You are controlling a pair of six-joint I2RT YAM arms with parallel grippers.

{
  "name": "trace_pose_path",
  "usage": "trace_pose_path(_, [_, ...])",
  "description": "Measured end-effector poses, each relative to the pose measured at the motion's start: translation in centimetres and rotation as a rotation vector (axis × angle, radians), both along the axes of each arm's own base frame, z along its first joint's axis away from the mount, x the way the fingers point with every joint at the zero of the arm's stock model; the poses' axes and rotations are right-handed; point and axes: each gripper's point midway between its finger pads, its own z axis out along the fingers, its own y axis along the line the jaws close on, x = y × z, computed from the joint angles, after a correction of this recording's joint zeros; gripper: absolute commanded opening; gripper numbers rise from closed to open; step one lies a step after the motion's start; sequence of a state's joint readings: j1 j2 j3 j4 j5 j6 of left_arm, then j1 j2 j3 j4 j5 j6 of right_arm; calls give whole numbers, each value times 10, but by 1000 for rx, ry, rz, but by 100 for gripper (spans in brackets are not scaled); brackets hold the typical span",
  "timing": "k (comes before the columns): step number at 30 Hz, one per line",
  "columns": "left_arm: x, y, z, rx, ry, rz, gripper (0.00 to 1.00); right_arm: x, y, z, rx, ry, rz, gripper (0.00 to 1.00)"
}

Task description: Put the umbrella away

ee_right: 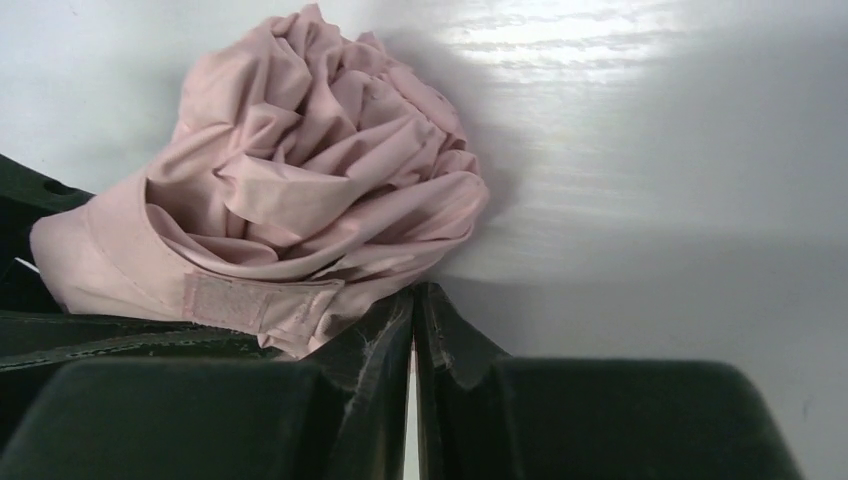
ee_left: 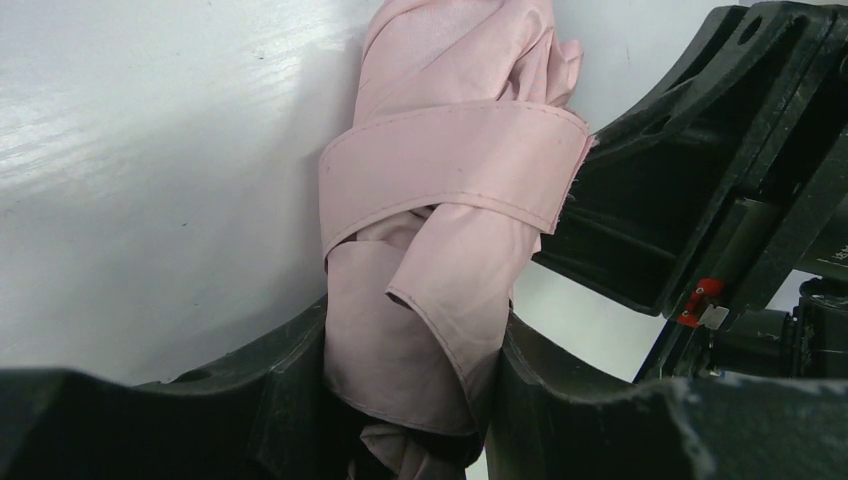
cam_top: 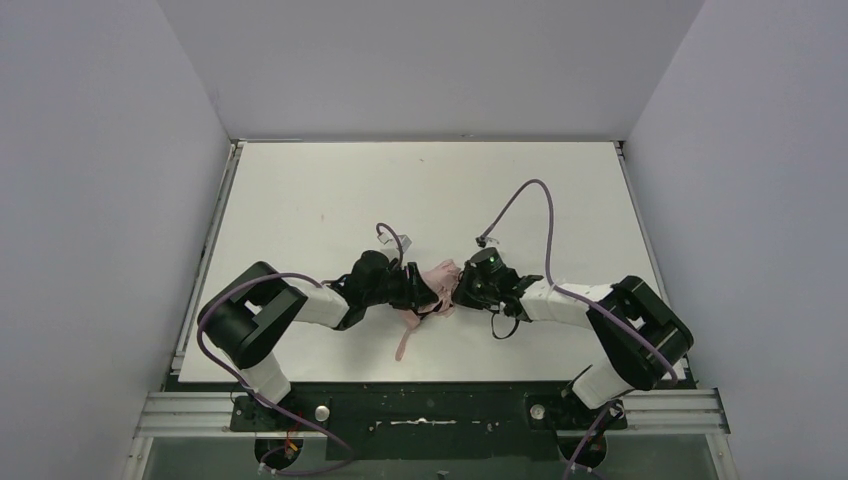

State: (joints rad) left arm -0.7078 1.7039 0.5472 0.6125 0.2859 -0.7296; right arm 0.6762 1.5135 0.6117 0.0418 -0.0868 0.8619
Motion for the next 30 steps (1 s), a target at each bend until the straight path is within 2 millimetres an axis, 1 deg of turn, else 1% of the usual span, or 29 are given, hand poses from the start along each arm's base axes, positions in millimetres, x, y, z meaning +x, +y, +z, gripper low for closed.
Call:
trace_pose_path(2, [0,0,0,0,0,1,0,2,8,1,29,-9,23,6])
trace_pose_path(9, [6,2,0,7,-13,26,0,5,21,10,76,-51,85,10])
trace_pose_path(14, [11,5,0,12,-24,49,0,7,30,10,112,-61,116,15])
trace_pose_path(16, [12,6,0,13,-25,54,0,6,31,9,113,-58,119,20])
trace_pose_path(20, [12,6,-1,13,-27,55,0,3,29,5,79,-61,125,27])
trace_pose_path(24, [12,6,-1,12,-28,56,0,-2,28,6,9,-88,151,31])
trace_pose_path(30, [12,6,-1,11,-28,55,0,-18,31,5,-91,-108,262,34])
